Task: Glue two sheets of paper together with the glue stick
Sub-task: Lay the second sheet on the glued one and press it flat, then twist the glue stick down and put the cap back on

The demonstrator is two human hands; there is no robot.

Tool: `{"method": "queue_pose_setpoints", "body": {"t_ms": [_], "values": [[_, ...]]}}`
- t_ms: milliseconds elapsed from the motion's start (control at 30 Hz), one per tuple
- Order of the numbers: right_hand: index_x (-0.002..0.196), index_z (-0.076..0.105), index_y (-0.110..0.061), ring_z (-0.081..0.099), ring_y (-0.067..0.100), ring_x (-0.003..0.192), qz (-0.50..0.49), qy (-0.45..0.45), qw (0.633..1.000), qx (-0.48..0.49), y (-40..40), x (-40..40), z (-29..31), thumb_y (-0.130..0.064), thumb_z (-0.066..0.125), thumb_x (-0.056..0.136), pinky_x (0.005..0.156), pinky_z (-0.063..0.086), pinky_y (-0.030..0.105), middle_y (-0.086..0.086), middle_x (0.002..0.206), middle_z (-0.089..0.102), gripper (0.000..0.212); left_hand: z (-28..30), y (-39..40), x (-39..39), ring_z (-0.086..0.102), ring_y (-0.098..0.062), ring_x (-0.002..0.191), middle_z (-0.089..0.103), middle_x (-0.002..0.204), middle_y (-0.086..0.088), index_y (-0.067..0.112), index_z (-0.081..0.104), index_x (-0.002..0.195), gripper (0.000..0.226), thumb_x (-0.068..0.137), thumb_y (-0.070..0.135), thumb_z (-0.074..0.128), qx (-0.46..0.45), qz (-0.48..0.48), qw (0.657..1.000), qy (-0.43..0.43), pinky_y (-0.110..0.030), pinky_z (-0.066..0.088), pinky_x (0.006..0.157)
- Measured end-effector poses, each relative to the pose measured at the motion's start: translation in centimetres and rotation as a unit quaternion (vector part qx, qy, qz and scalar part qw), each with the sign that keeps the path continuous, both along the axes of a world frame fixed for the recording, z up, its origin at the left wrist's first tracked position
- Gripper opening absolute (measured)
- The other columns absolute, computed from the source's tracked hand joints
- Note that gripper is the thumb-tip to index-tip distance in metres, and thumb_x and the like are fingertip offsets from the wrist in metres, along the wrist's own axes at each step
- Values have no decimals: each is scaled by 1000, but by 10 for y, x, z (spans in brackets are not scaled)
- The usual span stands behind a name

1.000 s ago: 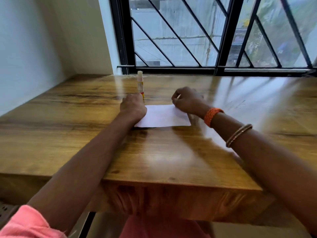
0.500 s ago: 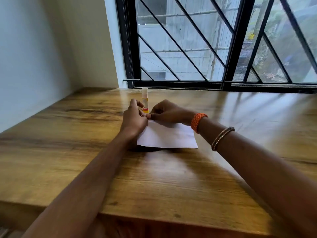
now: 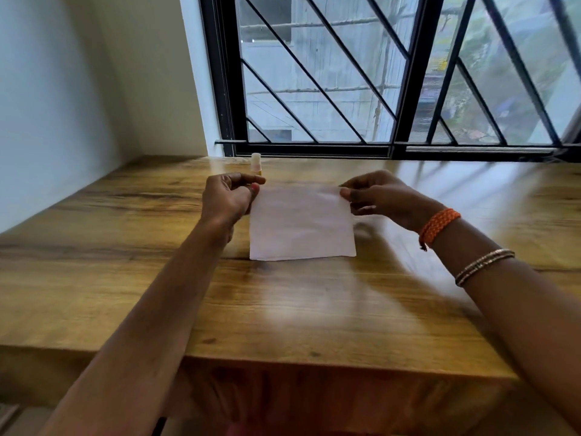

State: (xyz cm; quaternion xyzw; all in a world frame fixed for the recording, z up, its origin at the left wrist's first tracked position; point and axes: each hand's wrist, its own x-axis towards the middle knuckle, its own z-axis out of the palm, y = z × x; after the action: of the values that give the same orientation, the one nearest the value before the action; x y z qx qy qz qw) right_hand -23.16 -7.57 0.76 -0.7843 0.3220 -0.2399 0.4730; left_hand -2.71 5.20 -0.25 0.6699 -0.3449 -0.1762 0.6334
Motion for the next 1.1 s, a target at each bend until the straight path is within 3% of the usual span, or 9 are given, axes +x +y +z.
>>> {"method": "queue_pose_setpoints", "body": {"t_ms": [67,167,267,367,533,667,767,933,1100], "values": [[105,64,-7,64,20,85,-19,-76,994,79,15,-4,-1,-20,58,93,76,57,31,6,91,67,19,0,3,-5,66,-20,91,70,104,-8,18,71,89,21,89,5,54,-22,10,1000,13,-35,58,76],[121,52,-10,64,19,85,-28,-91,987,126,43,-1,-5,-41,64,84,60,54,28,4,100,65,50,3,8,-21,63,-16,87,70,104,-12,9,68,105,22,90,5,52,-84,56,995,1,-33,54,80],[134,39,-19,58,13,88,-99,-93,988,72,66,-2,-8,-21,74,80,61,49,22,2,99,54,64,3,18,-38,59,-14,98,63,119,-12,10,55,123,33,90,17,55,-75,13,997,-17,-23,50,81],[137,33,-25,57,10,79,-168,-125,978,-11,84,-15,-10,-7,69,83,56,51,17,-2,93,55,67,-7,34,-58,51,-25,118,52,133,-11,22,51,122,45,81,20,68,33,-83,995,-45,-42,47,97],[143,25,-31,56,29,84,-289,6,923,-253,106,-45,-20,-7,66,82,75,44,32,5,88,54,77,-18,38,-96,57,-4,92,62,101,8,22,66,98,26,76,10,71,23,-133,985,-105,-8,49,75],[144,25,-29,58,40,102,-340,77,894,-280,110,-70,-28,-9,64,84,75,40,36,19,115,60,75,-22,26,-123,56,-13,106,66,111,-4,15,71,97,20,78,11,69,57,-123,967,-215,-10,36,79],[140,29,-19,58,43,99,-341,127,888,-282,108,-82,-35,-9,62,85,74,41,38,24,113,60,65,-29,20,-134,53,-20,107,59,112,-7,11,69,100,21,81,9,63,59,-127,927,-348,-17,35,83],[142,20,-11,41,41,120,-350,311,843,-265,99,-92,-42,-30,59,90,98,30,48,23,130,45,67,-33,17,-127,39,-26,119,52,127,-2,34,60,111,27,87,42,53,242,-80,828,-500,-39,32,91],[139,27,-14,31,39,125,-310,345,836,-293,84,-72,-16,-32,64,84,101,23,51,22,137,31,69,-23,18,-93,39,-26,124,51,133,-3,34,58,112,30,83,39,57,242,-80,865,-432,-40,32,95]]}}
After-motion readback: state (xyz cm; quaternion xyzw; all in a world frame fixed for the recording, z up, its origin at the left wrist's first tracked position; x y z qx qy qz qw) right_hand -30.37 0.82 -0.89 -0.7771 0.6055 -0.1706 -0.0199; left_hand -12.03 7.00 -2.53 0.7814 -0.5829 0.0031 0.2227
